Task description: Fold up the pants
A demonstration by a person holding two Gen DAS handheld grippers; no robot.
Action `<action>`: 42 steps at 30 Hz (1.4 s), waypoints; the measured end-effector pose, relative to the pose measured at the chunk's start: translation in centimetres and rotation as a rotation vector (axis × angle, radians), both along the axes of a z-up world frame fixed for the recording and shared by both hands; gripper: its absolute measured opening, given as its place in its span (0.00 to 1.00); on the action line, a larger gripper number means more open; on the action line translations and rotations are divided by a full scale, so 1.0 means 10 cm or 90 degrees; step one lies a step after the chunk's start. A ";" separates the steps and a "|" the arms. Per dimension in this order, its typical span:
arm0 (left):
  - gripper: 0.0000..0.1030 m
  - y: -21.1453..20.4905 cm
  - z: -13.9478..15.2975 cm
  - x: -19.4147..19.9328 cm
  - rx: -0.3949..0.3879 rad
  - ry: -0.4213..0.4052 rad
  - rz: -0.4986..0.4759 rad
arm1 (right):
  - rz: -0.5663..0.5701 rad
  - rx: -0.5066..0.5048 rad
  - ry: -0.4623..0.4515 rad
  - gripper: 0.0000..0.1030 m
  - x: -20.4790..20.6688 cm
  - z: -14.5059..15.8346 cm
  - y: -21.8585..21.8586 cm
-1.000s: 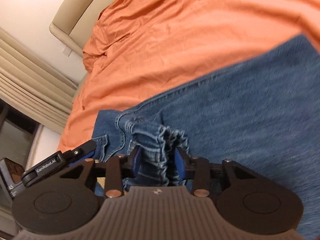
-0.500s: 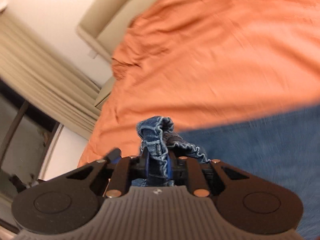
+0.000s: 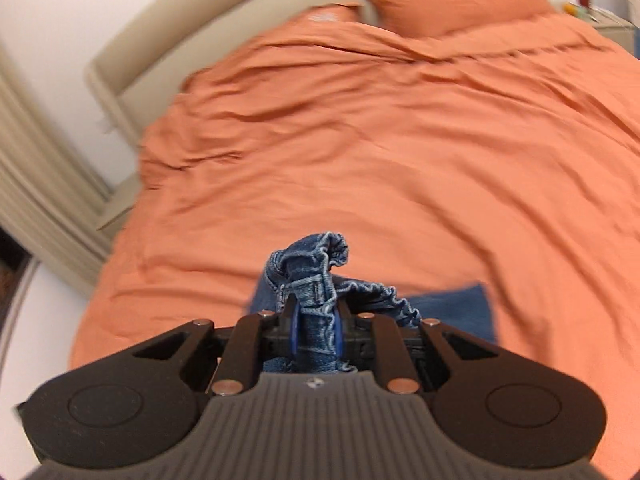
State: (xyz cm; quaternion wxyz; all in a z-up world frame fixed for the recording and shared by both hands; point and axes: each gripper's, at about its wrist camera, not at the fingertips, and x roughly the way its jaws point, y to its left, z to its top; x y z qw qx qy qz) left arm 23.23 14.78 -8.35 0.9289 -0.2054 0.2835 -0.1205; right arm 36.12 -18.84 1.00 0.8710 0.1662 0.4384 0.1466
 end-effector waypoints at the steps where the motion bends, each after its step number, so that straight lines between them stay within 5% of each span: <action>1: 0.45 -0.09 -0.01 0.01 0.023 0.003 -0.013 | -0.010 -0.001 0.010 0.11 0.04 -0.14 -0.07; 8: 0.45 -0.45 -0.23 0.11 0.131 0.046 -0.060 | -0.073 -0.005 0.095 0.11 0.27 -1.11 -0.49; 15: 0.45 -0.43 -0.39 0.23 0.148 0.084 -0.061 | -0.062 -0.054 0.106 0.12 0.48 -1.61 -0.51; 22: 0.45 -0.34 -0.48 0.30 0.144 0.109 -0.038 | -0.040 -0.078 0.095 0.18 0.55 -1.61 -0.48; 24: 0.45 -0.31 -0.45 0.24 0.145 0.105 -0.031 | -0.044 -0.094 0.078 0.32 0.44 -1.49 -0.50; 30: 0.45 -0.28 -0.29 -0.12 0.134 0.103 -0.009 | -0.034 -0.121 -0.070 0.30 -0.44 -1.07 -0.54; 36: 0.59 -0.51 -0.12 -0.59 0.227 0.106 -0.031 | -0.031 -0.100 -0.191 0.28 -1.12 -1.16 -0.40; 42: 0.65 -0.76 -0.25 -0.81 0.311 0.185 -0.098 | 0.013 -0.122 -0.120 0.25 -0.98 -1.57 -0.35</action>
